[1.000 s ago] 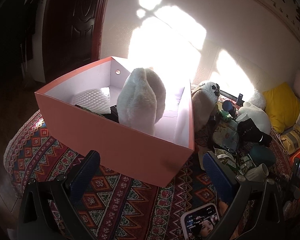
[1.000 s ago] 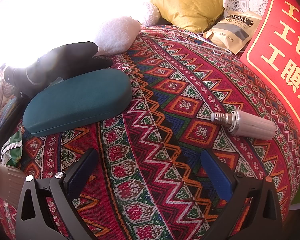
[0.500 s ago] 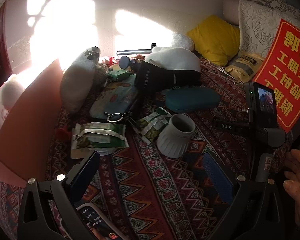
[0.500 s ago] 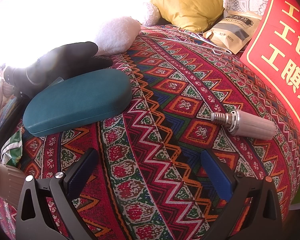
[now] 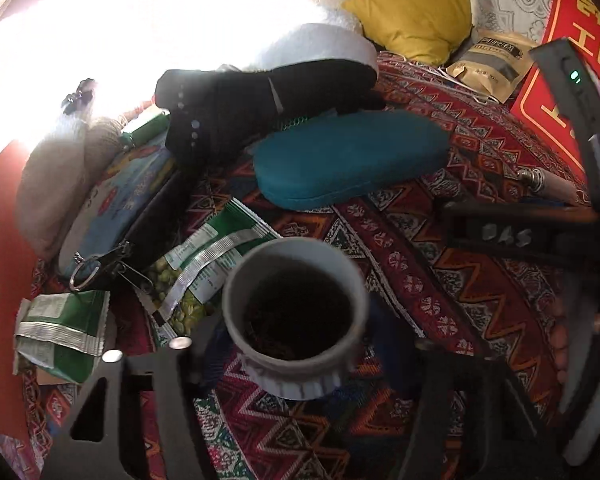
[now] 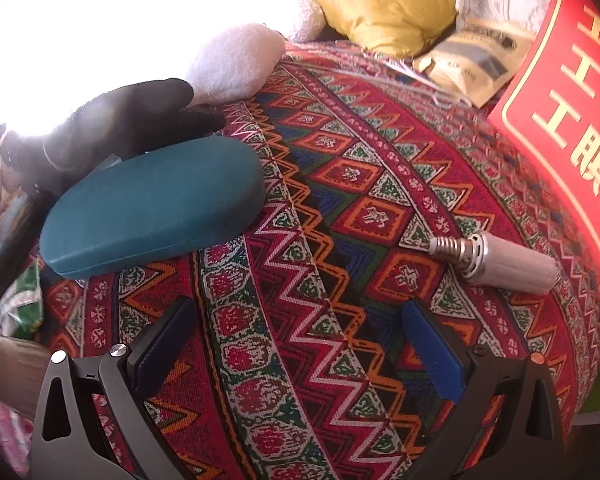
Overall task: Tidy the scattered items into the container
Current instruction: 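Grasp the grey cup with the left tool while the right grasps the teal case and glove, then carry the grey cup over the pink box and release it with the left tool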
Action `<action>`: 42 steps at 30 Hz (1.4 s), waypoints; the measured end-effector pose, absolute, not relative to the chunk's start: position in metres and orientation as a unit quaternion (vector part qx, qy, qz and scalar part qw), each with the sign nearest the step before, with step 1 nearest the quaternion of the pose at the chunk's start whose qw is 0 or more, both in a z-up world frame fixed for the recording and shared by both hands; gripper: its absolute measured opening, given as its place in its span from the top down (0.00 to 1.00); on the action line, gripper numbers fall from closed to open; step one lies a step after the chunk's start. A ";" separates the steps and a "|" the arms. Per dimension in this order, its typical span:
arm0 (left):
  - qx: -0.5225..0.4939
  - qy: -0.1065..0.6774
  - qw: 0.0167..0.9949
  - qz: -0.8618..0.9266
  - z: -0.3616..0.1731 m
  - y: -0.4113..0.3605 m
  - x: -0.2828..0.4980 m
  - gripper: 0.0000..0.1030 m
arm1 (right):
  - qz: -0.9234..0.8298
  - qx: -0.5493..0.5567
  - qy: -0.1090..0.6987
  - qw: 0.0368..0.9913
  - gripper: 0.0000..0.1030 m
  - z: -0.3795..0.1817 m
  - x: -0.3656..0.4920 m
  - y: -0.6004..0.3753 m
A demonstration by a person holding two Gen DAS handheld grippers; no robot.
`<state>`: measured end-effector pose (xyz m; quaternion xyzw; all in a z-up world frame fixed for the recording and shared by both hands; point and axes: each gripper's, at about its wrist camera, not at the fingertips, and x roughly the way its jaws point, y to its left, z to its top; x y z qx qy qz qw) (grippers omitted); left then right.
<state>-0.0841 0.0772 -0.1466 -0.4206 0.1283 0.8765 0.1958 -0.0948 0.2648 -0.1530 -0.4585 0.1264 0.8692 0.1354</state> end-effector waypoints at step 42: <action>-0.333 -0.086 -0.005 0.939 0.050 -0.194 -0.117 0.45 | 0.872 -0.349 0.323 -0.119 0.60 -0.032 -0.118 0.165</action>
